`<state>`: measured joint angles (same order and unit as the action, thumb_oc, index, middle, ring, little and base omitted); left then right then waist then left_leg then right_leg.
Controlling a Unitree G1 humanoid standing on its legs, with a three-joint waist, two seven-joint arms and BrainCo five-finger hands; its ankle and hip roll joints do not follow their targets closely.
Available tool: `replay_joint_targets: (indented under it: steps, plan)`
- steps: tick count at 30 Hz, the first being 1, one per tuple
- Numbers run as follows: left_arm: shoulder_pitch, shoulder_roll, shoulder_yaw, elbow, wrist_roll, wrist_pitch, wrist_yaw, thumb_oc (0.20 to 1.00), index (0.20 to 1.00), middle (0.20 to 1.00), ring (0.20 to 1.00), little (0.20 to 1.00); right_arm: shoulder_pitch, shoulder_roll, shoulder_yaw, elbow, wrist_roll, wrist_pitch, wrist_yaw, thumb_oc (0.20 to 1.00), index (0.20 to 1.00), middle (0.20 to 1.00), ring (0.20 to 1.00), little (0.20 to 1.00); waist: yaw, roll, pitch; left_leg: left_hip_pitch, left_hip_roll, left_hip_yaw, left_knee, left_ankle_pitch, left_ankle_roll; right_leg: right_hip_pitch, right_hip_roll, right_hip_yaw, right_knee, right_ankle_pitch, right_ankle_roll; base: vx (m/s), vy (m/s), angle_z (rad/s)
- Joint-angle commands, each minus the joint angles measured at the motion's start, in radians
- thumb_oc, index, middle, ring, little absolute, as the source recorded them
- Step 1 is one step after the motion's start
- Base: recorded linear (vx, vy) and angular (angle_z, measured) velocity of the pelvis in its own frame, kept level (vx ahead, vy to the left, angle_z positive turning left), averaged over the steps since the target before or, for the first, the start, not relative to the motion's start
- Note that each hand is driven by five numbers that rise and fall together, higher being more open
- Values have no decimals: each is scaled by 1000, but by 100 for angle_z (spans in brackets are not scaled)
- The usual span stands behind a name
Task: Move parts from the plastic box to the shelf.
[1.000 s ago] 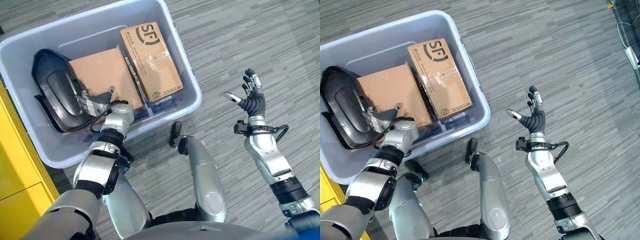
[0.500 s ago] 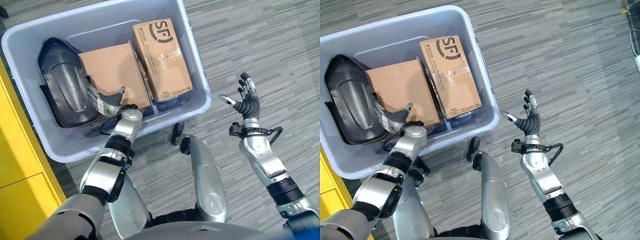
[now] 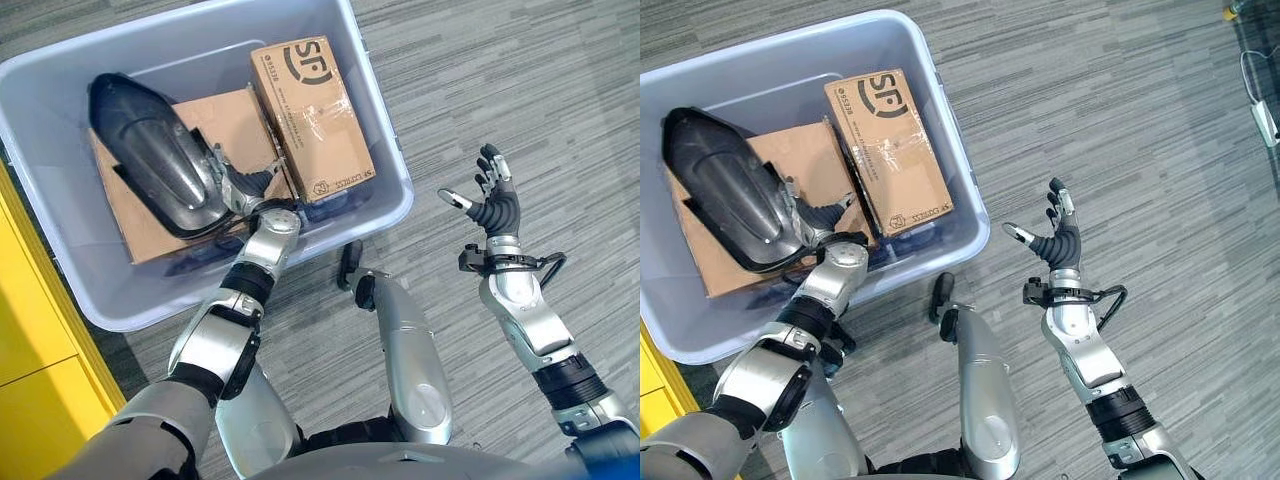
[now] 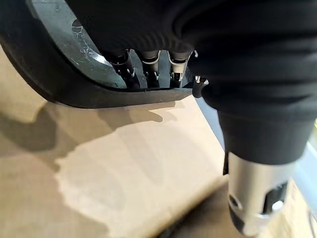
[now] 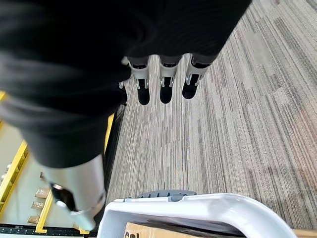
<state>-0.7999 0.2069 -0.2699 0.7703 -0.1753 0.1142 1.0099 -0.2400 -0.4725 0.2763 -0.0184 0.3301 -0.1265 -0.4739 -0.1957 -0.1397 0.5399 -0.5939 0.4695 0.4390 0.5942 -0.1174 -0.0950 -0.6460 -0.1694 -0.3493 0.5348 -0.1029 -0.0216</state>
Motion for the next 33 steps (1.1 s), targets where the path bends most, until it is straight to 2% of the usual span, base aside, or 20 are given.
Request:
replay_joint_targets:
  steps: [1, 8, 11, 13, 14, 15, 17, 18, 19, 22, 26, 30, 33]
  plan:
    - [1, -5, -60, 4, 28, -16, -83, 1000, 1000, 1000, 1000, 1000, -38, 8, -53, -38, 9, -34, 0, 1000, 1000, 1000, 1000, 1000, 4, -79, -20, 9, -14, 82, 4, -35, -25, 22, -30, 16, 54, -68, 147, -1, 4, -4]
    - [8, -19, -158, -93, 170, -42, -187, 1000, 1000, 1000, 1000, 1000, -6, -6, -67, -59, 17, -44, 26, 1000, 1000, 1000, 1000, 1000, -3, -74, -20, 19, -26, 99, -24, -29, -18, 22, -29, 15, 38, -59, 148, -3, 4, -2]
    - [27, -10, -204, -171, 222, -35, -173, 1000, 1000, 1000, 1000, 1000, -1, -8, -67, -64, 2, -52, 33, 1000, 1000, 1000, 1000, 1000, -1, -66, -20, 27, -36, 107, -44, -25, -17, 23, -30, 15, 27, -56, 148, -24, 29, 2]
    - [36, 7, -223, -212, 332, -37, -137, 1000, 1000, 1000, 1000, 1000, 3, -9, -64, -63, -1, -55, 34, 1000, 1000, 1000, 1000, 1000, 2, -61, -20, 31, -42, 109, -52, -22, -17, 24, -33, 14, 26, -56, 147, -15, 28, -6]
    - [43, 41, -236, -258, 439, -73, -51, 1000, 1000, 1000, 1000, 1000, 12, -15, -59, -55, 6, -69, 33, 1000, 1000, 1000, 1000, 1000, 7, -57, -20, 34, -46, 108, -56, -22, -18, 25, -34, 15, 27, -57, 146, 0, 0, 0]
    - [57, 80, -225, -302, 499, -152, 25, 1000, 1000, 1000, 1000, 1000, 25, -20, -55, -49, 13, -87, 26, 1000, 1000, 1000, 1000, 1000, 17, -53, -20, 34, -50, 103, -58, -23, -18, 27, -39, 12, 27, -58, 145, 0, 0, 0]
    - [83, 109, -201, -347, 568, -236, 140, 1000, 1000, 1000, 1000, 1000, 42, -22, -57, -42, 16, -107, 22, 1000, 1000, 1000, 1000, 1000, 29, -48, -20, 34, -56, 95, -61, -22, -19, 29, -42, 8, 26, -57, 144, 0, -61, 2]
    - [116, 127, -163, -391, 605, -317, 233, 1000, 1000, 1000, 1000, 1000, 56, -19, -55, -36, 11, -123, 12, 1000, 1000, 1000, 1000, 1000, 42, -43, -20, 33, -61, 84, -62, -24, -20, 32, -46, 3, 26, -57, 144, 5, -71, 9]
    - [125, 130, -153, -399, 610, -336, 251, 1000, 1000, 1000, 1000, 1000, 59, -17, -55, -34, 7, -126, 8, 1000, 1000, 1000, 1000, 1000, 46, -42, -20, 33, -63, 82, -62, -24, -20, 33, -47, 2, 26, -57, 144, 11, -68, 12]
    - [181, 147, -69, -489, 685, -450, 409, 1000, 1000, 1000, 1000, 1000, 75, -6, -53, -27, -3, -140, -13, 1000, 1000, 1000, 1000, 1000, 74, -32, -20, 27, -74, 59, -64, -26, -22, 37, -55, -6, 29, -60, 145, 12, -61, 10]
    - [207, 151, -9, -553, 774, -479, 541, 1000, 1000, 1000, 1000, 1000, 75, 8, -45, -27, -4, -133, -40, 1000, 1000, 1000, 1000, 1000, 93, -27, -20, 19, -82, 34, -63, -26, -26, 40, -62, -15, 37, -65, 145, 4, -48, 10]
    - [211, 156, 18, -606, 852, -470, 599, 1000, 1000, 1000, 1000, 1000, 70, 14, -38, -38, -4, -117, -44, 1000, 1000, 1000, 1000, 1000, 102, -28, -20, 16, -82, 21, -65, -21, -32, 47, -64, -22, 38, -67, 145, 0, -27, 17]
    - [215, 143, 36, -626, 750, -437, 572, 1000, 1000, 1000, 1000, 1000, 66, 16, -31, -41, -9, -106, -49, 1000, 1000, 1000, 1000, 1000, 106, -25, -20, 19, -88, 12, -75, -13, -34, 53, -61, -21, 36, -67, 147, 0, -5, 1]
